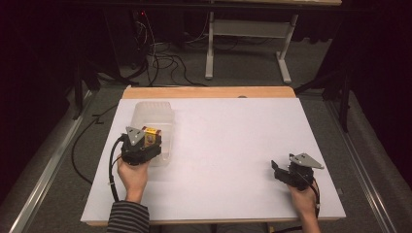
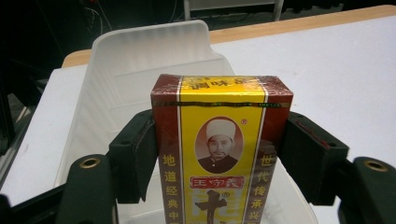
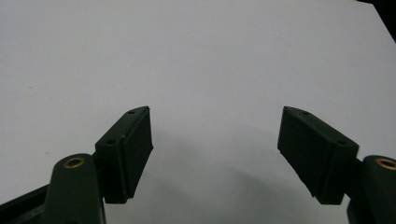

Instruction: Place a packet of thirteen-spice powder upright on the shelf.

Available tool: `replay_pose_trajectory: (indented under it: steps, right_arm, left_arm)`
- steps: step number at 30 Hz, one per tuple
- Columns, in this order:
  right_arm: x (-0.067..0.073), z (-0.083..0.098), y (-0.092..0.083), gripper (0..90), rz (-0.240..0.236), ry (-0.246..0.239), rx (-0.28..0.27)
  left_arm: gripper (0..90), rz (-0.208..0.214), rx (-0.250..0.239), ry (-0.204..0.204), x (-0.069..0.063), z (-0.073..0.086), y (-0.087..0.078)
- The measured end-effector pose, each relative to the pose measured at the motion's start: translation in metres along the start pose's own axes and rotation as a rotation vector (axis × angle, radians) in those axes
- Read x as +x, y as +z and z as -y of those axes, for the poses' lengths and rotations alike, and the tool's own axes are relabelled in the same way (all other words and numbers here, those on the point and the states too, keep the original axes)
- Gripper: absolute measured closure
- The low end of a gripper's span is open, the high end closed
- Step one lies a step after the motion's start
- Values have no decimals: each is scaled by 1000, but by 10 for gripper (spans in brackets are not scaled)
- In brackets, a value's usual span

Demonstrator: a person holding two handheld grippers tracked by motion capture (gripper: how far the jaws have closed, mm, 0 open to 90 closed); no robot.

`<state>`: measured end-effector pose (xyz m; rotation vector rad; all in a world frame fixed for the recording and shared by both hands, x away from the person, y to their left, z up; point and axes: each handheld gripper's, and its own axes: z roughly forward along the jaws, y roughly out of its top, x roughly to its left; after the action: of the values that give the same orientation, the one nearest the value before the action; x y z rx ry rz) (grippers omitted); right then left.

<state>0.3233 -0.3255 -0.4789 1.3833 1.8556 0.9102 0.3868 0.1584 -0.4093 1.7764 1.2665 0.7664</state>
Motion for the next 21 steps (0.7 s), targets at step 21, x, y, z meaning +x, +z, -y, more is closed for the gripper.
replay_pose_trajectory:
  steps: [21]
  right_arm:
    - [0,0,0,269,-2,-2,1]
  left_arm:
    - [320,-11,5,16,-1,14,-12]
